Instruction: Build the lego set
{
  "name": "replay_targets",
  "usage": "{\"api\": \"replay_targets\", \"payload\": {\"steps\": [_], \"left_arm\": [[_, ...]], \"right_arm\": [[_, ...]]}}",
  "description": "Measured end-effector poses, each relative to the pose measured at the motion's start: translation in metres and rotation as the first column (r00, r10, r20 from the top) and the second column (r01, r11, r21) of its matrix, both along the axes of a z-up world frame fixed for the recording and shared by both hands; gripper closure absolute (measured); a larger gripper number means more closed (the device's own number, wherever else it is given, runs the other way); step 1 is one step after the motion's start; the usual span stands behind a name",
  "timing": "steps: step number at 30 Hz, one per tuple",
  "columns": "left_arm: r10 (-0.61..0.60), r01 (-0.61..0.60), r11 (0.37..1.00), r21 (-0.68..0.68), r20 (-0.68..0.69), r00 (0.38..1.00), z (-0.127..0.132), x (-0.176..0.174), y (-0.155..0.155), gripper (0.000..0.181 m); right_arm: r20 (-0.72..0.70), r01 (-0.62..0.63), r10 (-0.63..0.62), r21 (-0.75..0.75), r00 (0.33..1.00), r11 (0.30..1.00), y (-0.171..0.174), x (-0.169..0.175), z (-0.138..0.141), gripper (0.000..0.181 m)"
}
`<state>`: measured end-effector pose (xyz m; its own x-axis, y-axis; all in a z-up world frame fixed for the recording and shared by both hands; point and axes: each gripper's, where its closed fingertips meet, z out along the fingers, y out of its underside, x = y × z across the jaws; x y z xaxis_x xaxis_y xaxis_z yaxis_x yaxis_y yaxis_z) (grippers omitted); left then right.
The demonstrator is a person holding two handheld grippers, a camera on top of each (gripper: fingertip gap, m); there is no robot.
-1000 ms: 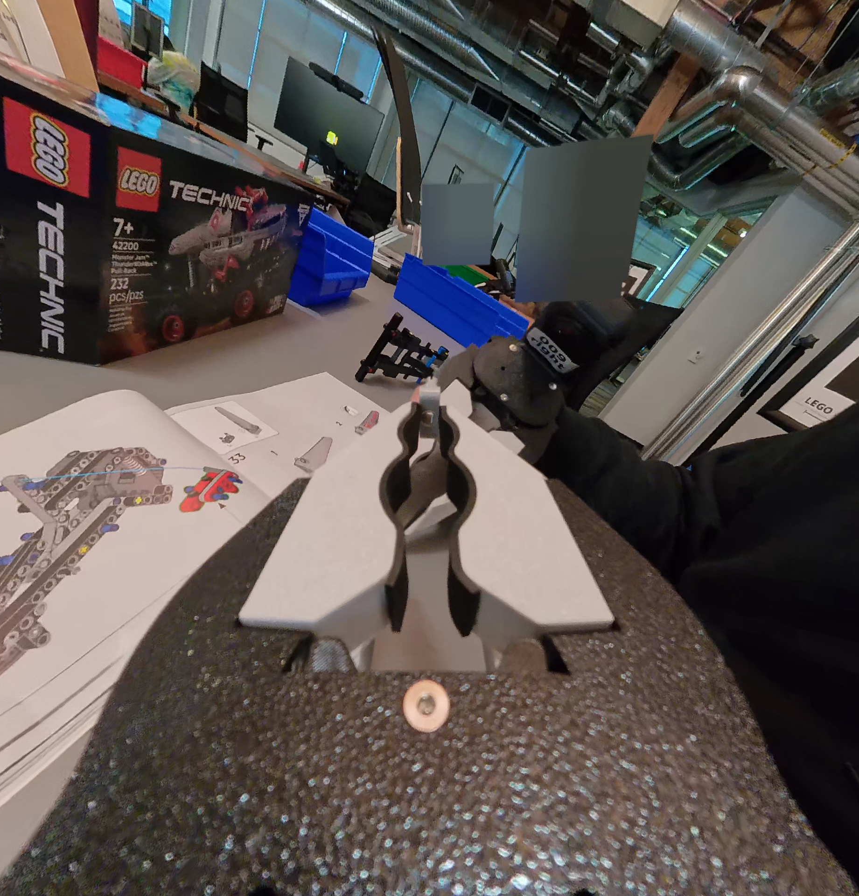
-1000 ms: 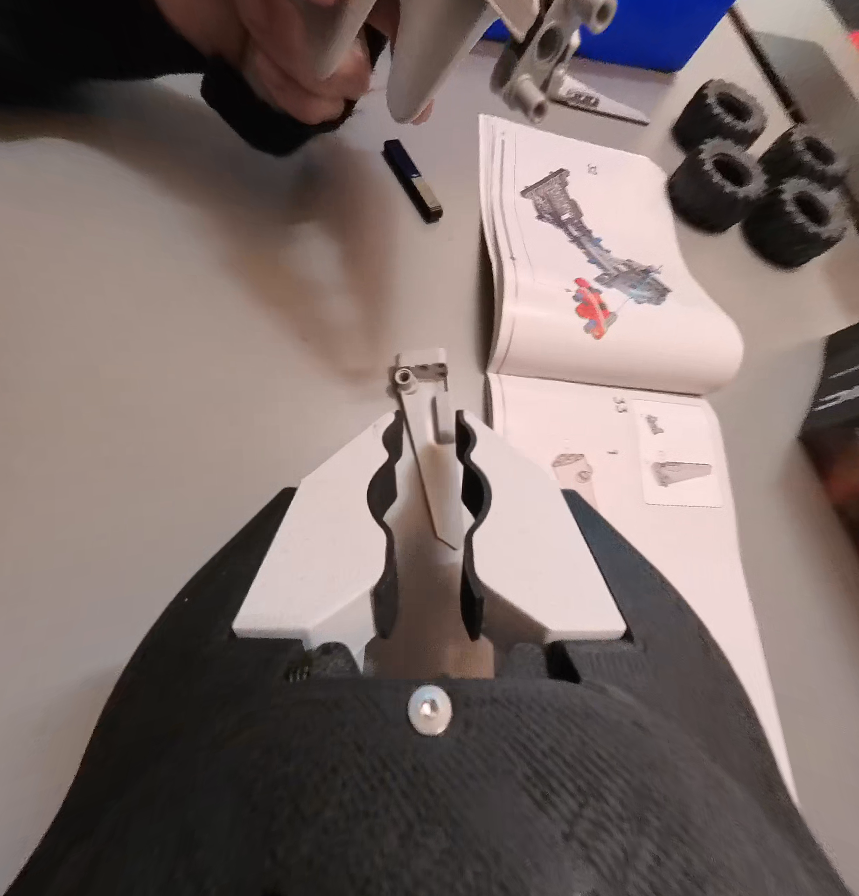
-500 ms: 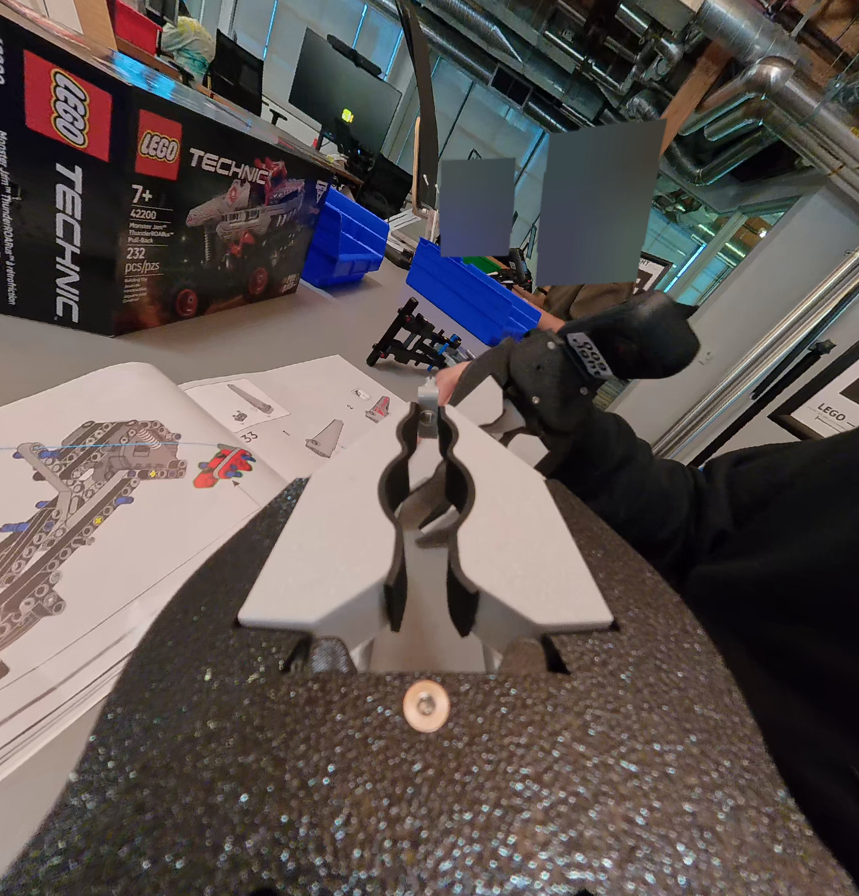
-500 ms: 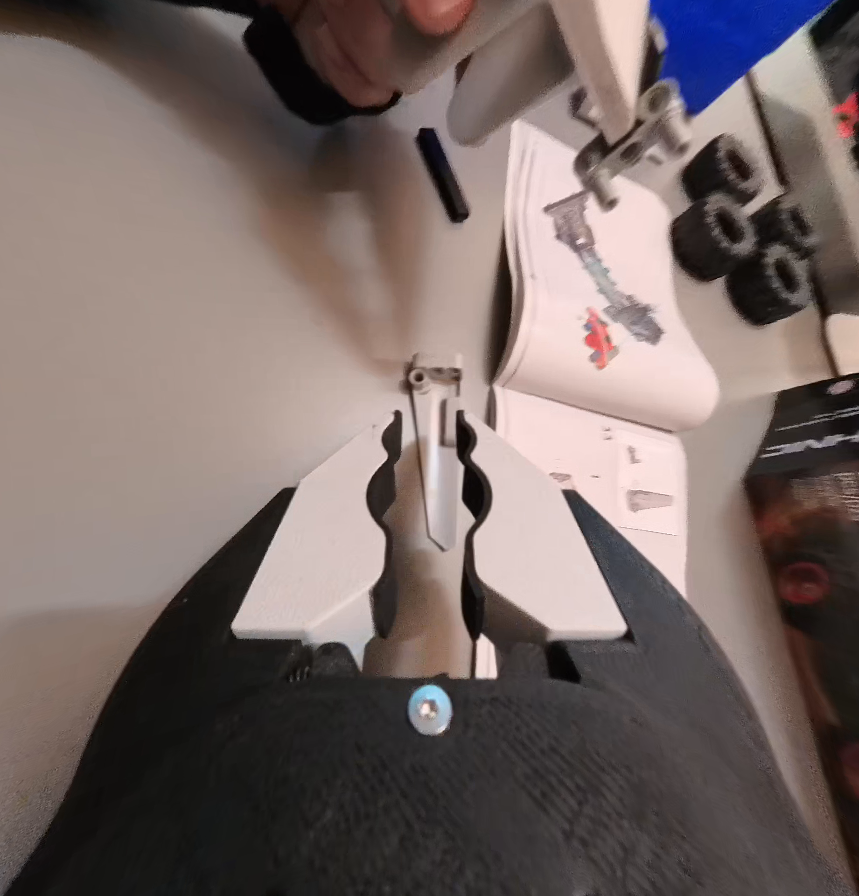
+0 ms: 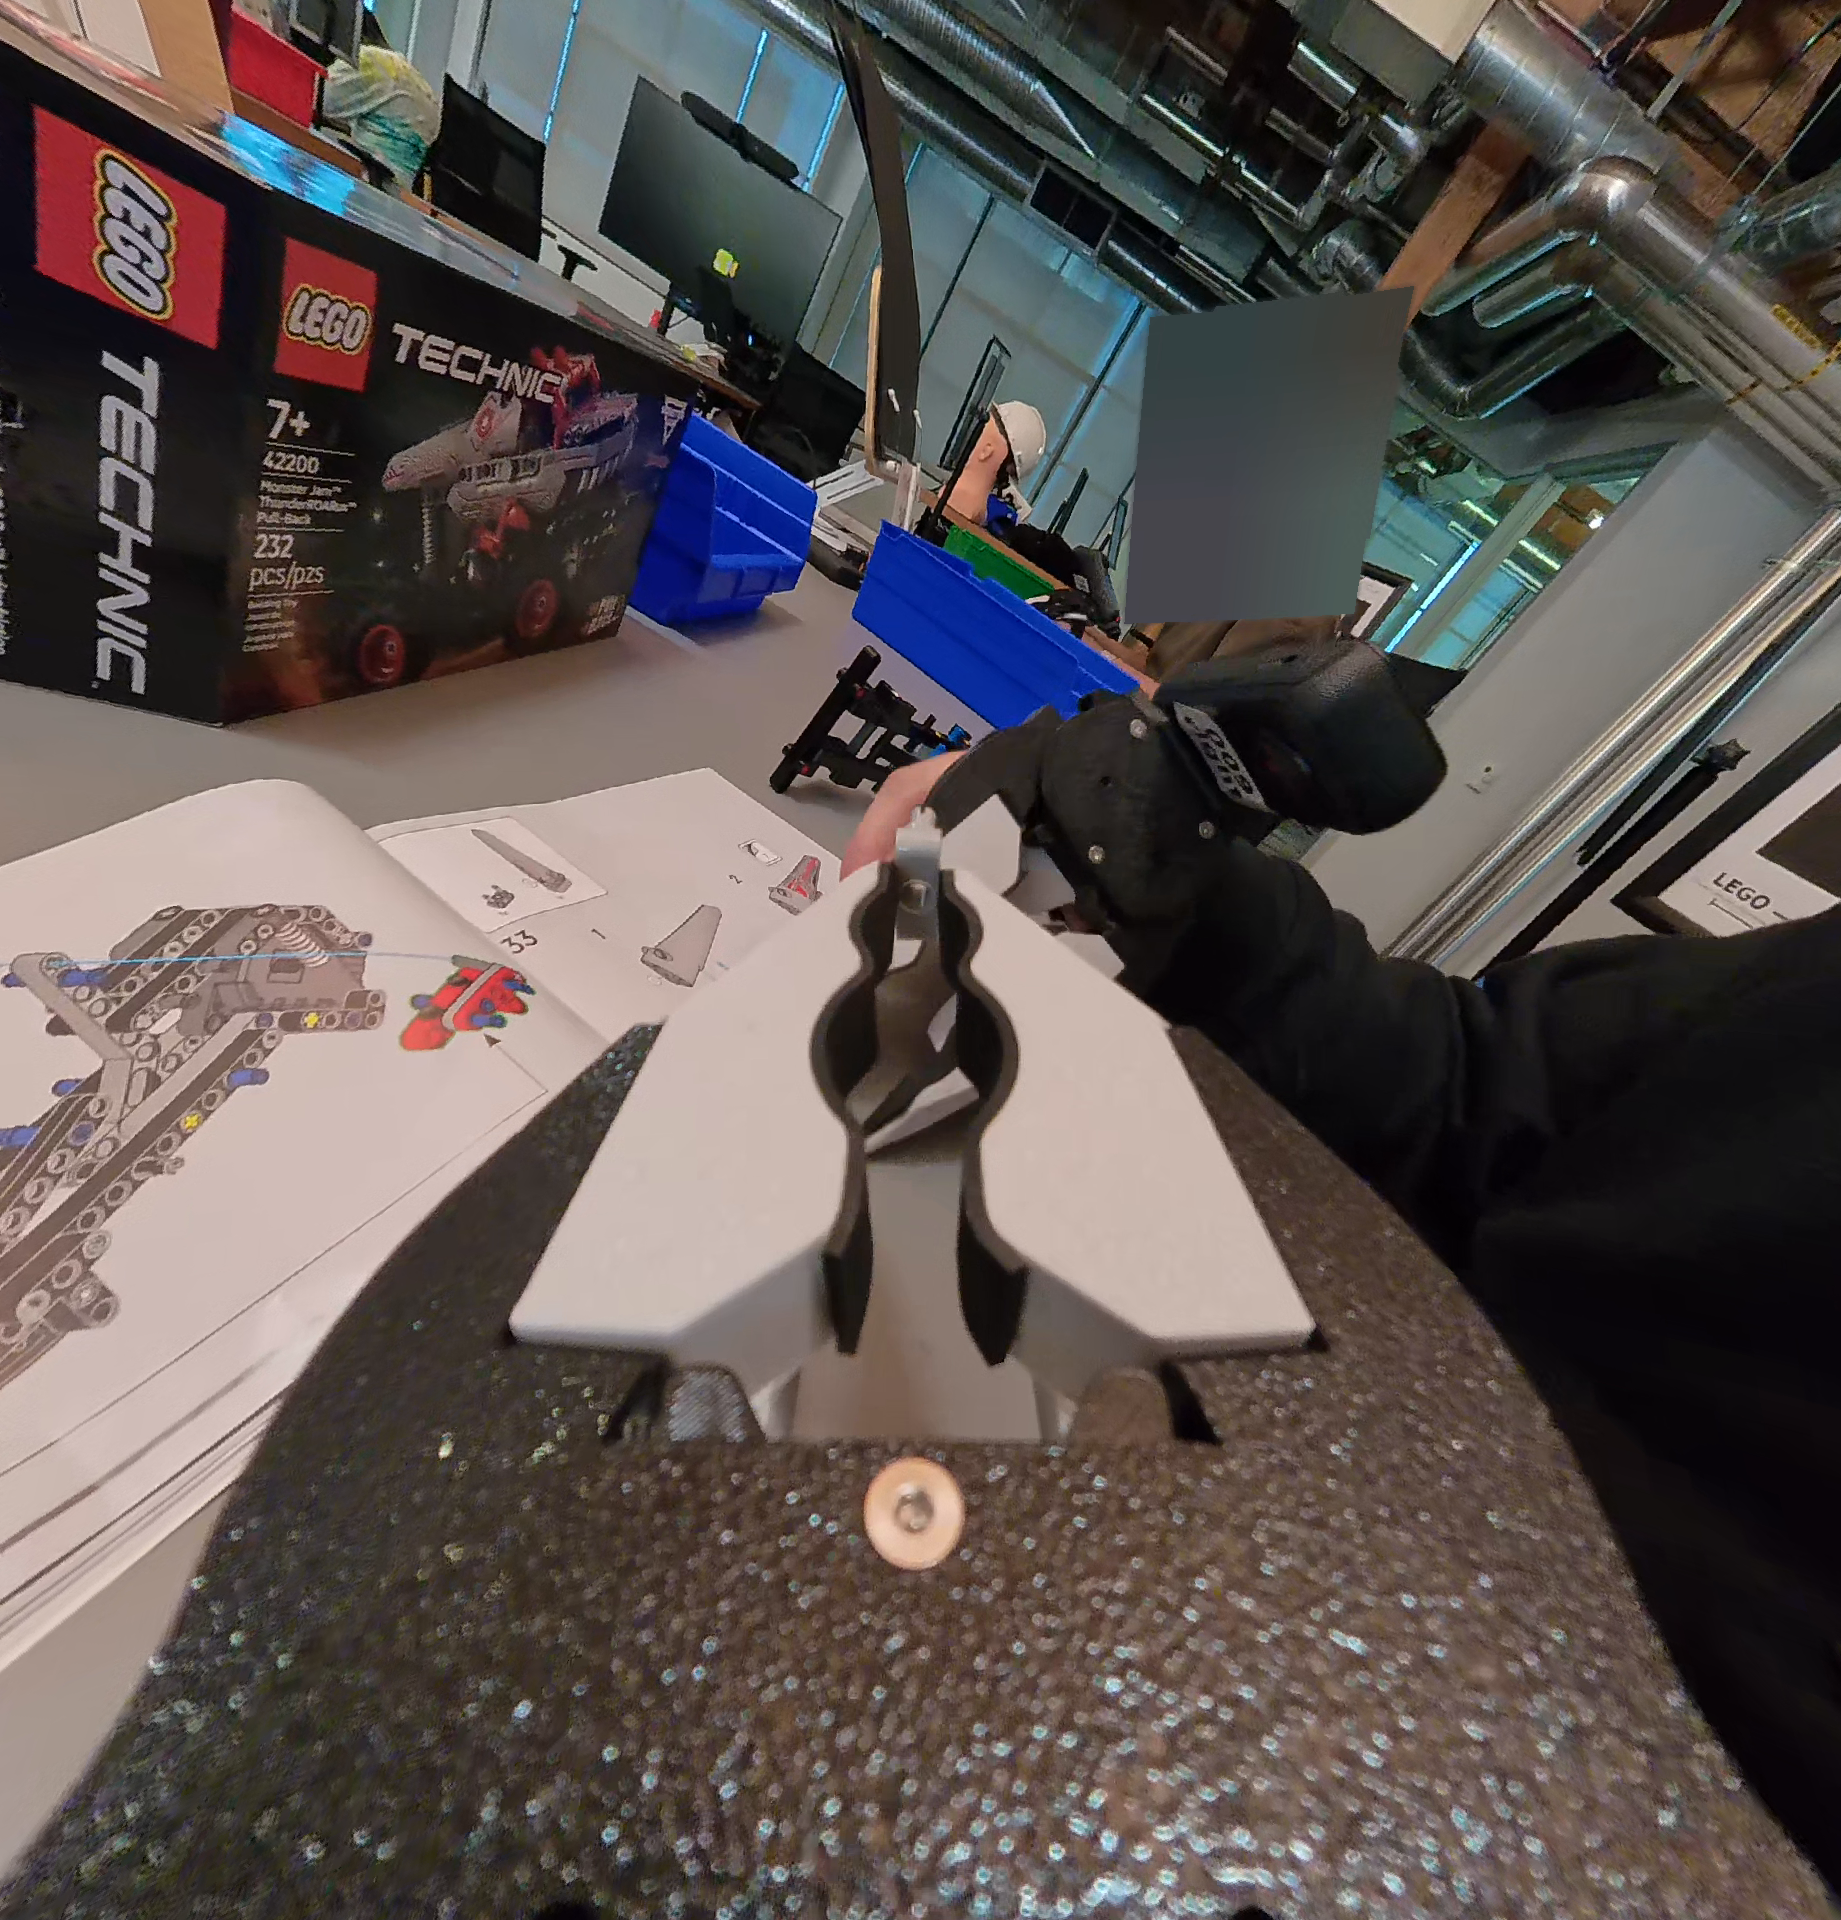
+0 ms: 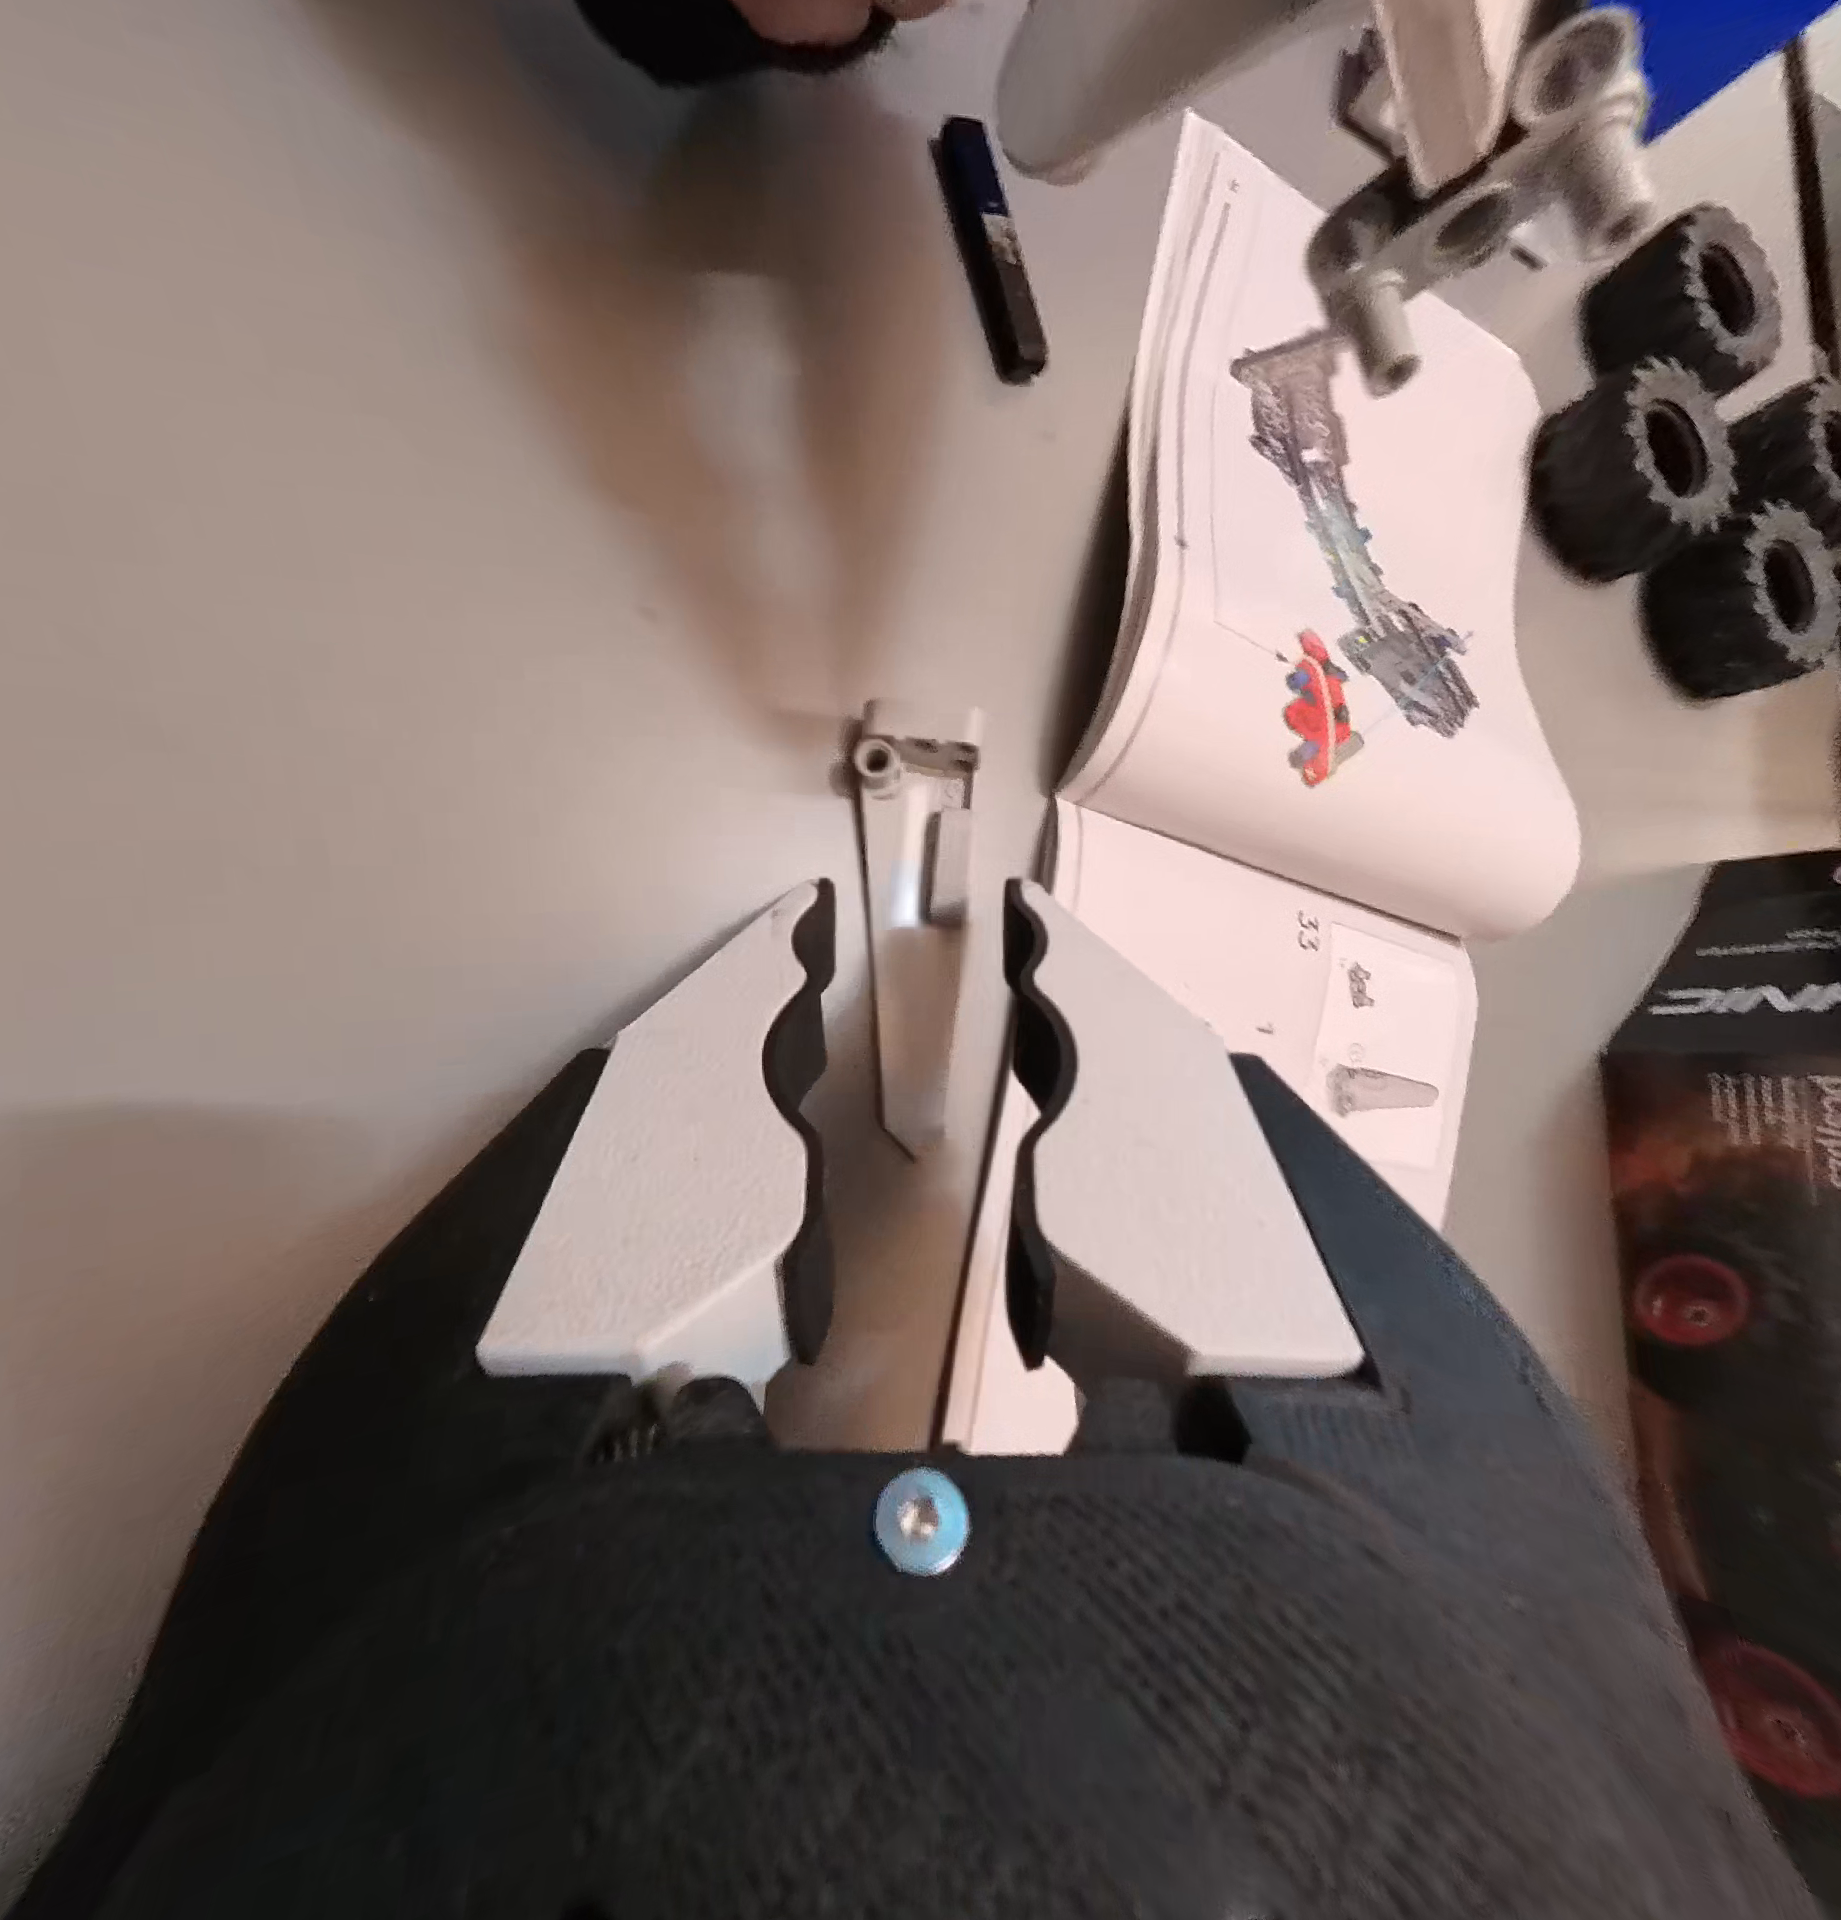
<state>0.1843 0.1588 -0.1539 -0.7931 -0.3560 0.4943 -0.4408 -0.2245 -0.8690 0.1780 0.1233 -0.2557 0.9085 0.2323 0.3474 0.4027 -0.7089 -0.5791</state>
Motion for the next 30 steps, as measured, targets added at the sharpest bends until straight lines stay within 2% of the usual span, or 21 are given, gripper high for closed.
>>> {"api": "replay_targets", "payload": {"steps": [3,6,13,16,22,24,25,30], "left_arm": [[-0.003,0.003,1.000,-0.002,0.003,1.000,0.001,-0.001,0.000,0.177],[-0.008,0.008,1.000,-0.009,0.001,1.000,0.002,-0.001,-0.001,0.177],[-0.028,0.028,0.999,-0.017,-0.001,1.000,0.003,-0.004,-0.003,0.177],[-0.033,0.033,0.999,-0.025,-0.003,0.999,0.003,-0.004,-0.004,0.177],[-0.029,0.029,0.999,-0.038,-0.007,1.000,0.004,-0.004,-0.002,0.177],[-0.029,0.028,0.999,-0.043,-0.008,1.000,0.005,-0.004,-0.002,0.177],[-0.030,0.029,0.999,-0.044,-0.008,1.000,0.005,-0.004,-0.002,0.177],[-0.030,0.030,0.999,-0.045,-0.005,1.000,0.006,-0.004,-0.002,0.177]], "right_arm": [[-0.008,-0.051,0.051,0.010,0.999,0.999,0.004,-0.005,-0.001,0.156],[0.009,-0.048,0.048,0.009,0.999,0.999,0.006,-0.002,-0.003,0.168],[-0.043,-0.056,0.058,0.041,0.997,0.998,0.007,-0.001,-0.003,0.166],[-0.129,-0.060,0.068,0.060,0.989,0.996,0.008,-0.003,-0.003,0.159],[-0.199,-0.054,0.080,0.132,0.977,0.990,0.014,0.000,-0.001,0.166],[-0.201,-0.059,0.087,0.145,0.976,0.988,0.014,0.000,-0.001,0.168],[-0.210,-0.068,0.095,0.136,0.973,0.988,0.013,-0.002,-0.003,0.179],[-0.124,-0.063,0.082,0.149,0.989,0.987,0.014,-0.001,-0.005,0.179]]}}
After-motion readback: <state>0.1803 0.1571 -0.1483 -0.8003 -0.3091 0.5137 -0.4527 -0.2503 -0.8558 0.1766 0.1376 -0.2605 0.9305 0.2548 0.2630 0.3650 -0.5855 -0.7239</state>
